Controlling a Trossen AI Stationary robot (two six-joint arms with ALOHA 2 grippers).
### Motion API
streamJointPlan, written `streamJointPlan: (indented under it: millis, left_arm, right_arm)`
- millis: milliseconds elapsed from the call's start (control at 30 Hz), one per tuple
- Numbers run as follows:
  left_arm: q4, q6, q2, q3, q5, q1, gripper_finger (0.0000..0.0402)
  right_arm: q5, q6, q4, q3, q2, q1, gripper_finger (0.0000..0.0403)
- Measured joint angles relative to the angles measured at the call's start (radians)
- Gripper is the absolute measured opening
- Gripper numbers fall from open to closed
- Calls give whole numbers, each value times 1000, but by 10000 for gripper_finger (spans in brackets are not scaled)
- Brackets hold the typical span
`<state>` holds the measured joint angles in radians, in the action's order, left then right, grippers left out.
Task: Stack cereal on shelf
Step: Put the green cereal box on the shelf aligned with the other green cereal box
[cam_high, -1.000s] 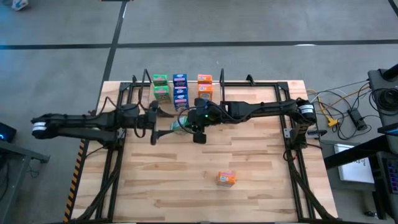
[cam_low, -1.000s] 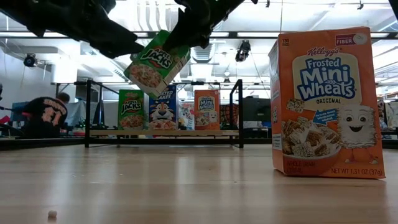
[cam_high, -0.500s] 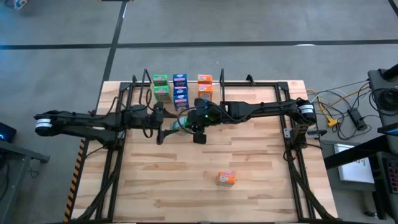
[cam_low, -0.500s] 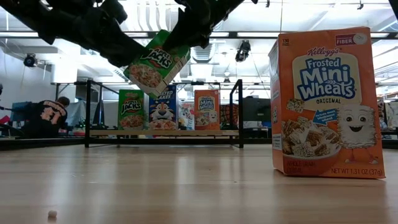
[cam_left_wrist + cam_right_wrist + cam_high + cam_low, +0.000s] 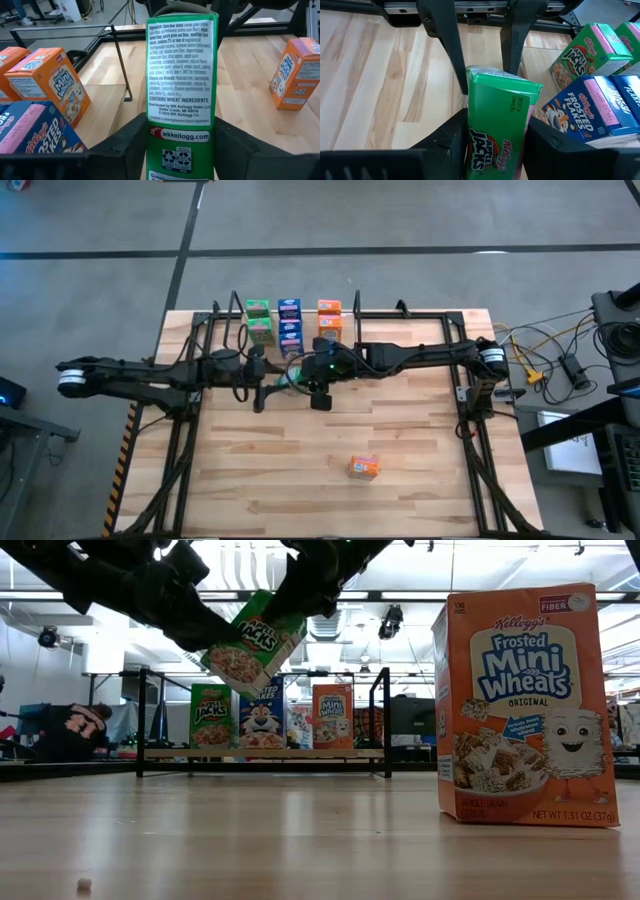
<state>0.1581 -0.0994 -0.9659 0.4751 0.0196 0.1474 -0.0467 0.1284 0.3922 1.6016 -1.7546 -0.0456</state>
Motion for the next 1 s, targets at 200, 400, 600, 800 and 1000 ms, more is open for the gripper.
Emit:
streamJointPlan:
  millis: [200, 400, 600, 800, 1000]
  left_arm:
    - [-2, 0, 3, 0, -1, 0, 159]
    - [0, 2, 4, 0, -2, 0, 161]
    - [27, 4, 36, -4, -3, 0, 162]
    - [27, 8, 99, -14, -3, 1, 162]
    - [78, 8, 180, -19, 1, -10, 162]
  right_arm:
    - [3, 3, 0, 0, 0, 0, 169]
    - [3, 4, 2, 0, 17, 2, 200]
    - [6, 8, 57, 34, 75, 2, 220]
    - [6, 31, 86, 18, 183, 5, 223]
    - [6, 40, -8, -110, 261, 9, 224]
